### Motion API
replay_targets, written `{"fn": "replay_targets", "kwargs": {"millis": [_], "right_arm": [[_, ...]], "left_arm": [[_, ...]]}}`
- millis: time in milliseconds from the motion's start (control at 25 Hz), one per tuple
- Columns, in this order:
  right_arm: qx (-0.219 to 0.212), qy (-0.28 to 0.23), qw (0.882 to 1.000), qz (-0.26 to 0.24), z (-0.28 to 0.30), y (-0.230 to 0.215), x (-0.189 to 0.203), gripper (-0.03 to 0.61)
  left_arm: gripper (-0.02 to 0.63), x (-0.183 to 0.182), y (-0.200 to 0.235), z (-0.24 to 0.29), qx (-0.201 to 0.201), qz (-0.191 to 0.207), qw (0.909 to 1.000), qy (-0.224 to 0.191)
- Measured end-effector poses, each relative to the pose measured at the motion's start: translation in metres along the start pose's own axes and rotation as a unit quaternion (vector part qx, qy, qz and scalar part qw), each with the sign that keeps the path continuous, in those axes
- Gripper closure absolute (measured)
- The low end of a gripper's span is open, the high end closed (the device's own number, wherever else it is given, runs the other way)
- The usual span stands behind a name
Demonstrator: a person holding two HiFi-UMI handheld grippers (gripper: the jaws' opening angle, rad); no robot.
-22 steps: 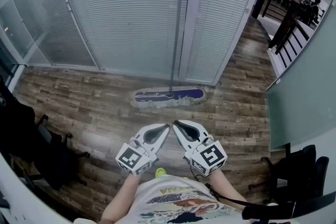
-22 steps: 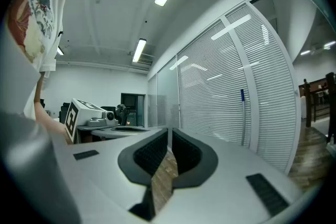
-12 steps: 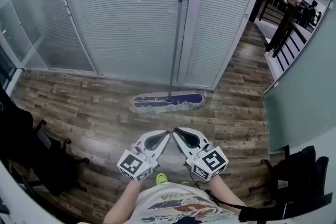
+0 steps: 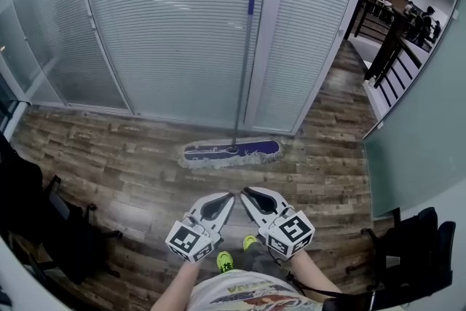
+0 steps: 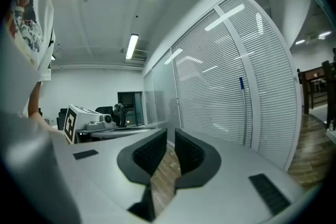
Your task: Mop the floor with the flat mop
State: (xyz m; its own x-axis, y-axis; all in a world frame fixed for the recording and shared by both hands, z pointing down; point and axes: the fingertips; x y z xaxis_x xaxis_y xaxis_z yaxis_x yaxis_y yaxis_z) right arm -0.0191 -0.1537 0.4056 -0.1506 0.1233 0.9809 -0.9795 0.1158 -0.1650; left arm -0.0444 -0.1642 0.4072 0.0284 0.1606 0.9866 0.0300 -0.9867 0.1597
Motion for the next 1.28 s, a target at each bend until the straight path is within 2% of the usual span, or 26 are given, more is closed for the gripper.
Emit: {"fn": "replay_targets", "kwargs": {"millis": [200,400,600,960,1280], "right_arm": [[0.001,-0.001,1.0,0.001,0.016,-0.029,-0.003,0.537],[-0.007,-0.012,1.0,0.022,0.038,-0.077,-0.004,0.537],[-0.022,-0.021,0.999,0.037,0.062,-0.143,-0.013,0.535],[-0.048,-0.021,0.998,0.038,0.098,-0.276,-0.053,0.535],[-0.073,-0.018,0.997,0.022,0.127,-0.353,-0.072,0.535]], "left_arm": [[0.601,0.006,0.024,0.024,-0.007,0.0,0.9999,0.011],[0.601,0.011,0.05,0.069,-0.005,0.002,0.9997,0.024],[0.601,0.017,0.075,0.136,-0.006,0.011,0.999,0.044],[0.601,0.004,0.128,0.265,-0.029,0.028,0.9976,0.056],[0.6,0.003,0.163,0.341,-0.046,0.044,0.996,0.062]]}}
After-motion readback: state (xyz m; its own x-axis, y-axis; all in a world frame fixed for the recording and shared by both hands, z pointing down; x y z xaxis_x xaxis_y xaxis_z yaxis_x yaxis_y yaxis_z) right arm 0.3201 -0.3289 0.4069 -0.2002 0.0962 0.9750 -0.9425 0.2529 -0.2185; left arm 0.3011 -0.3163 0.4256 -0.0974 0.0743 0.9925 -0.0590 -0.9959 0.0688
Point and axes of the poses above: the fingertips, and each gripper's own axes: z forward along the fingers, y to its left, x out of its underside, and after that the axes turned 6 degrees about -x, right-handed
